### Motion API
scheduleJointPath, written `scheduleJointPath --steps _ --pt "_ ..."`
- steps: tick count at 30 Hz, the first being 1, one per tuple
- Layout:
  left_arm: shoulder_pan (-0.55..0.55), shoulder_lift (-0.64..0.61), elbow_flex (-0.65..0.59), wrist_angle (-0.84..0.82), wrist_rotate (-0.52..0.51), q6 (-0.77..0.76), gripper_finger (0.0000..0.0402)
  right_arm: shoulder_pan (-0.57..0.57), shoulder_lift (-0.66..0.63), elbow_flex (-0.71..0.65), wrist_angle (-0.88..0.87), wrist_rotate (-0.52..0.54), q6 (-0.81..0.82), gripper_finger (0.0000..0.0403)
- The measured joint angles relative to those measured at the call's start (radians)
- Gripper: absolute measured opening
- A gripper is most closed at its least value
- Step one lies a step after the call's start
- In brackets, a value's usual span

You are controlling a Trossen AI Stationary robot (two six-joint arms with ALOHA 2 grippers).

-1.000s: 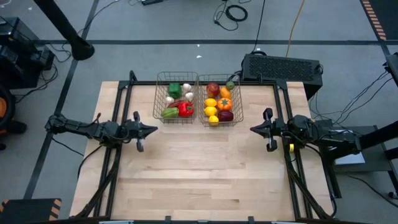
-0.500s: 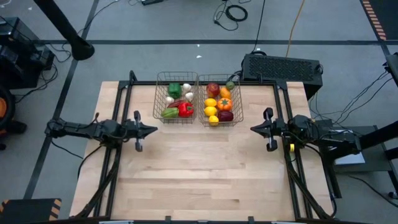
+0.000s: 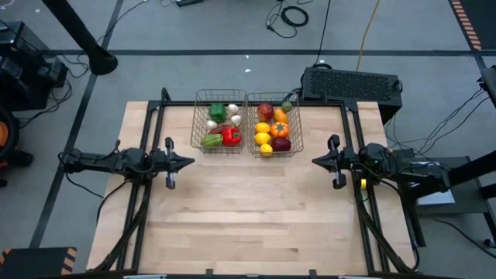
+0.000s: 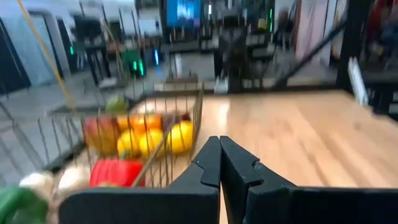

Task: Sort produce into baskets
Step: Return to Home Position

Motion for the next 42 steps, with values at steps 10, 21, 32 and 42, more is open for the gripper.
scheduleJointPath --steps 10,21,32,42 --pt "0.006 -0.022 0.037 -0.117 0.044 -0.067 0.0 0.0 0.0 0.0 0.009 0.008 -0.053 0.0" --pt "0.008 -0.018 -0.022 0.049 0.13 -0.052 0.0 0.0 0.0 0.0 -0.002 -0.005 0.005 0.0" --pt "0.009 -0.018 -0.022 0.043 0.156 0.007 0.0 0.0 0.0 0.0 -0.034 -0.053 -0.003 0.0" --pt "0.009 -0.017 -0.022 0.04 0.165 -0.003 0.0 -0.001 0.0 0.0 -0.042 -0.06 -0.031 0.0"
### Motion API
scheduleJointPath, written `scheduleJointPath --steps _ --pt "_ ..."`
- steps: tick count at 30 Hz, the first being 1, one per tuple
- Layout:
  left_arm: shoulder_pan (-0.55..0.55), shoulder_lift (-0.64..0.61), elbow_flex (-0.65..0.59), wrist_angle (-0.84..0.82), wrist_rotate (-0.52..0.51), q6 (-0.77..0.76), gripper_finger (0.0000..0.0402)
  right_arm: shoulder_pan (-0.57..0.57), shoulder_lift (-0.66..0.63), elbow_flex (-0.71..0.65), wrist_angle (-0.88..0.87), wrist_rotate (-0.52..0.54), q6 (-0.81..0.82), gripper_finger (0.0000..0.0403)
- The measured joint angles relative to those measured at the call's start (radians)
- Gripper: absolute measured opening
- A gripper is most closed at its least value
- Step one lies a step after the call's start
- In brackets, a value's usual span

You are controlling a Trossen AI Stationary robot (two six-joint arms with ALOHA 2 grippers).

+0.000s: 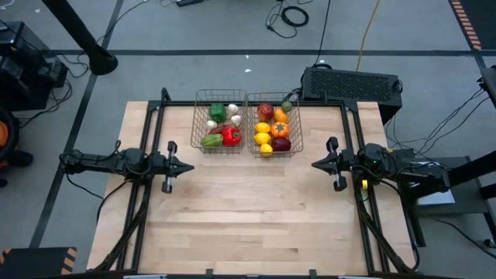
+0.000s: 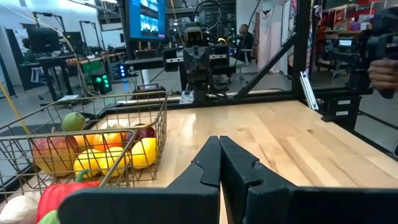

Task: Sort produce into baskets
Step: Return to Home Position

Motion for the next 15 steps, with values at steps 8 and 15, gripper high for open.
scheduleJointPath --steps 8,15 --pt "0.0 0.0 0.0 0.002 -0.016 0.008 0.0009 0.0 0.0 0.0 0.009 0.011 -0.022 0.0" --pt "0.0 0.0 -0.001 0.005 -0.035 0.007 0.0011 -0.001 0.0 0.0 0.036 0.138 0.02 0.0"
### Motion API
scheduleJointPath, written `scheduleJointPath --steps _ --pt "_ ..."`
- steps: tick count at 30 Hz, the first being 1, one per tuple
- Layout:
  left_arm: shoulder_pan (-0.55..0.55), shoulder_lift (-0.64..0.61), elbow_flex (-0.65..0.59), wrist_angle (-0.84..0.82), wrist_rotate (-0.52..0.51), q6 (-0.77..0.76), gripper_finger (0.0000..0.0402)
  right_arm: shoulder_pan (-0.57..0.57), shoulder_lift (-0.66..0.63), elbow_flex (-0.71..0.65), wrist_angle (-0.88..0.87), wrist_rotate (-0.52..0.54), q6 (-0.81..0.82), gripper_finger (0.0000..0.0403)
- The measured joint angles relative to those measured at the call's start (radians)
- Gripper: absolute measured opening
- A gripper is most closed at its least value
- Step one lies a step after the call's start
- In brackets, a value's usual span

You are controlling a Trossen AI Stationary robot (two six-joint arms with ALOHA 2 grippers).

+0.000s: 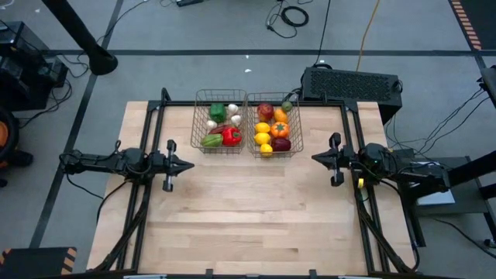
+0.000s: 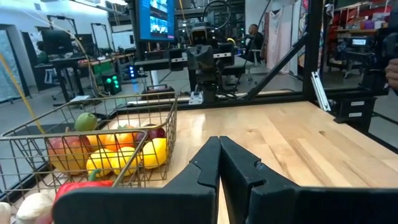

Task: Sort produce into baskets
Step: Return to Home Position

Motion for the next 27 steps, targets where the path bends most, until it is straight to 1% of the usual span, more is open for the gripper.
scheduleJointPath --steps 5,9,12,18,23,27 --pt "0.0 0.0 0.0 0.0 -0.001 0.0 0.0012 0.02 0.0 0.0 -0.002 -0.03 0.04 0.0" --pt "0.0 0.0 0.0 0.001 -0.004 -0.008 0.0013 0.041 0.0 0.0 -0.009 -0.024 0.046 0.0" --pt "0.0 0.0 0.0 0.001 -0.004 -0.007 0.0013 0.052 0.0 0.0 -0.004 0.0 0.066 0.0" --pt "0.0 0.0 0.0 0.001 -0.004 -0.007 0.0013 0.061 0.0 0.0 -0.018 0.01 0.053 0.0" --pt "0.0 0.0 0.0 0.001 -0.004 -0.007 0.0013 0.061 0.0 0.0 -0.029 0.083 0.064 0.0" --pt "0.0 0.0 0.0 0.001 -0.004 -0.006 0.0013 0.061 0.001 0.0 -0.068 0.084 0.085 0.0"
